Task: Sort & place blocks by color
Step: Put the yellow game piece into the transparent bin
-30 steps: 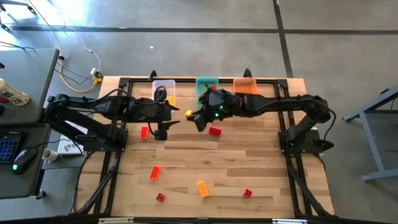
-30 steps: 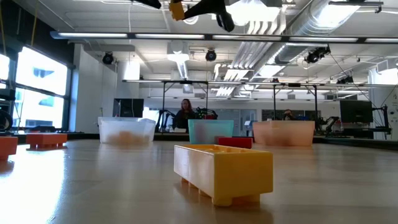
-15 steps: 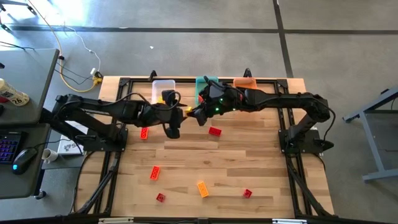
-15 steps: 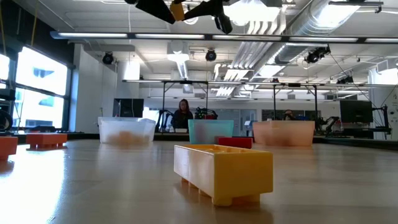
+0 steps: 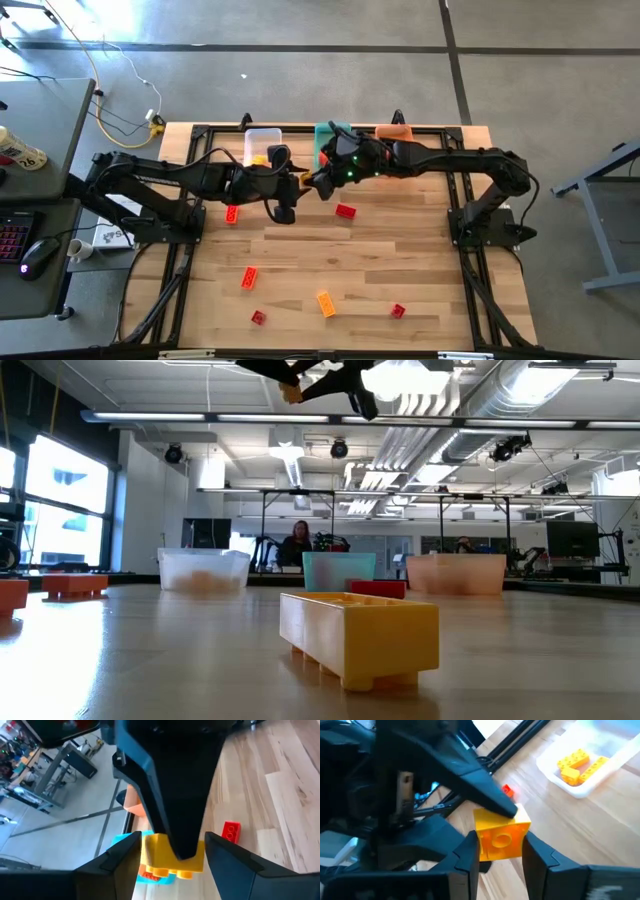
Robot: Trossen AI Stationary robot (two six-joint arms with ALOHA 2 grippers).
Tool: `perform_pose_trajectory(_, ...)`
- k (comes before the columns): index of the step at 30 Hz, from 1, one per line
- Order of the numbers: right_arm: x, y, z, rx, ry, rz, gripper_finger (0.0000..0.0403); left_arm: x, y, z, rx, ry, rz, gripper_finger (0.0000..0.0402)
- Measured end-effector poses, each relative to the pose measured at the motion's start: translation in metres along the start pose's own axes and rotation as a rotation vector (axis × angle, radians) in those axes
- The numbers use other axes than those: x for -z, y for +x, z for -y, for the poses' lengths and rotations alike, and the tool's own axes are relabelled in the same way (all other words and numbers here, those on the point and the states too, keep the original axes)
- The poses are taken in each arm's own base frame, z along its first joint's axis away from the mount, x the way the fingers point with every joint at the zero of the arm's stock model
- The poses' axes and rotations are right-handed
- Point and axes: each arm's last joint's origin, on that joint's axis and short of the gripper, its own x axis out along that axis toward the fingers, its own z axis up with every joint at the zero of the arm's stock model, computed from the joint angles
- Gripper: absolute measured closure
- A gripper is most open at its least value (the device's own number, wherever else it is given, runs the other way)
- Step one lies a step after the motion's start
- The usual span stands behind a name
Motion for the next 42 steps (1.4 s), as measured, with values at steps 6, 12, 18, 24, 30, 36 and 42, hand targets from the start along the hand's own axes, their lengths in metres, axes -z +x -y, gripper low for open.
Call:
perform_pose_trajectory(6,-0.0003,0.0,-0.0001,-0.01,-0.001,-0.004,0.0318,0.0004,0.0002,-0.0003,0.007,0.018,-0.001,0.0215)
perform_pose_trajectory(12,-0.0008,0.0001,0.0003,-0.016,0.015,-0.004,0.0318,0.0028,0.0033,-0.0054,0.012,0.012,-0.008,0.0247)
perform_pose_trajectory(18,-0.0005,0.0002,0.0001,-0.022,0.035,-0.009,0.0318,0.0033,0.0037,-0.006,0.025,0.015,-0.006,0.0245)
perform_pose_trajectory(24,-0.002,0.0001,0.0012,-0.031,0.073,-0.011,0.0318,0.0033,0.0033,-0.0054,0.033,0.055,-0.004,0.0231)
perform_pose_trajectory(30,-0.0045,-0.0004,0.002,-0.069,0.122,-0.027,0.0318,0.0029,0.0014,-0.0019,0.017,0.161,-0.016,0.023)
perform_pose_trajectory(36,-0.0064,-0.0007,0.0007,-0.08,0.142,-0.009,0.0318,0.0038,0.0021,-0.0033,-0.021,0.189,-0.039,0.023)
perform_pose_trajectory(42,-0.0061,-0.0007,0.0015,-0.07,0.144,-0.01,0.0318,0.004,0.0023,-0.0035,-0.029,0.18,-0.043,0.0247)
